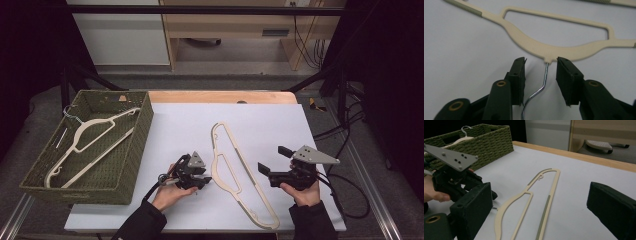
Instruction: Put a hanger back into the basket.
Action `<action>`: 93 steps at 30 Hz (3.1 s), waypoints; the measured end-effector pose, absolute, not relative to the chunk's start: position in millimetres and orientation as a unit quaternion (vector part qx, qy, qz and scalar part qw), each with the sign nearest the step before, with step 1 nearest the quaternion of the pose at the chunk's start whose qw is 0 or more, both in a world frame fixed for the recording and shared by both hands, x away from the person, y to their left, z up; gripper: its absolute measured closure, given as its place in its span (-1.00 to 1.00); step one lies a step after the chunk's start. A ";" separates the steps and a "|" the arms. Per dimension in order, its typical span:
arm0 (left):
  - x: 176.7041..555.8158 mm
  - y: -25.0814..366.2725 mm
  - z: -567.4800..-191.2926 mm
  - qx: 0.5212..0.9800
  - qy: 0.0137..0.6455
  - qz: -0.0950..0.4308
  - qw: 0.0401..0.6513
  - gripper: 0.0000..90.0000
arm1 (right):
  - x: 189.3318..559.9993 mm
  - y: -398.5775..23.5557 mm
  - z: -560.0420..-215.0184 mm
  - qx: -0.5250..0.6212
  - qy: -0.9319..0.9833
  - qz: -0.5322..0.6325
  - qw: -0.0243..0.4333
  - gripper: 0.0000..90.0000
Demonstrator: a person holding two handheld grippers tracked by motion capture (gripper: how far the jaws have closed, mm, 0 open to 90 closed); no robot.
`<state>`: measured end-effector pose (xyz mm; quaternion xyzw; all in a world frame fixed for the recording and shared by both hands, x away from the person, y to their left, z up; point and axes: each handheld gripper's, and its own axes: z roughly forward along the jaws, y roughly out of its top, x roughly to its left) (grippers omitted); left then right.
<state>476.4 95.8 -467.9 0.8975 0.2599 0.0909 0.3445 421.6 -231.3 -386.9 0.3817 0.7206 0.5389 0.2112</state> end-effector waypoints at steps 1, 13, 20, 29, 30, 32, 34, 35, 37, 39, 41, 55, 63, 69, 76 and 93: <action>476.8 94.5 -470.0 0.900 0.258 0.089 0.340 0.48 | 422.0 -230.8 -387.3 0.380 0.722 0.539 0.210 -0.85; 473.9 90.5 -471.3 0.905 0.247 0.093 0.334 0.85 | 422.5 -229.2 -387.9 0.379 0.723 0.539 0.210 -0.85; 480.0 93.5 -471.9 0.904 0.249 0.068 0.341 0.95 | 424.5 -219.2 -392.5 0.373 0.733 0.532 0.200 -0.85; 477.6 92.3 -466.8 0.915 0.228 0.073 0.325 0.97 | 428.2 -198.7 -406.6 0.362 0.753 0.521 0.173 -0.83; 475.3 93.0 -462.2 0.917 0.223 0.077 0.322 0.97 | 428.4 -196.5 -408.1 0.360 0.755 0.520 0.171 -0.82; 472.6 92.9 -455.6 0.916 0.222 0.081 0.325 0.97 | 428.5 -191.6 -411.1 0.361 0.757 0.519 0.167 -0.81; 469.2 91.9 -447.7 0.915 0.222 0.086 0.326 0.97 | 428.6 -187.0 -413.9 0.356 0.762 0.515 0.163 -0.80; 467.2 91.2 -443.6 0.915 0.221 0.087 0.326 0.97 | 428.4 -184.1 -415.3 0.356 0.763 0.515 0.160 -0.79; 462.9 88.6 -437.2 0.915 0.221 0.092 0.324 0.97 | 427.9 -177.2 -418.3 0.352 0.768 0.514 0.152 -0.77; 460.9 87.1 -434.8 0.916 0.220 0.094 0.323 0.97 | 427.7 -175.2 -419.3 0.350 0.769 0.513 0.150 -0.76; 456.4 83.3 -430.3 0.917 0.223 0.097 0.317 0.97 | 426.9 -166.3 -423.8 0.345 0.776 0.509 0.139 -0.73; 448.5 79.9 -415.8 0.911 0.240 0.100 0.320 0.97 | 423.2 -135.4 -445.5 0.325 0.810 0.475 0.113 -0.44; 444.2 77.7 -411.5 0.904 0.252 0.101 0.330 0.97 | 422.7 -122.0 -461.8 0.307 0.848 0.417 0.114 0.08; 442.8 77.9 -410.1 0.903 0.254 0.100 0.333 0.97 | 421.8 -117.4 -465.0 0.296 0.858 0.401 0.122 0.51; 442.0 80.6 -406.5 0.896 0.254 0.101 0.349 0.95 | 420.7 -118.8 -462.7 0.290 0.859 0.400 0.132 0.66; 429.4 152.5 -352.3 0.810 0.275 0.151 0.495 -0.59 | 421.9 -149.5 -425.9 0.310 0.835 0.421 0.172 0.74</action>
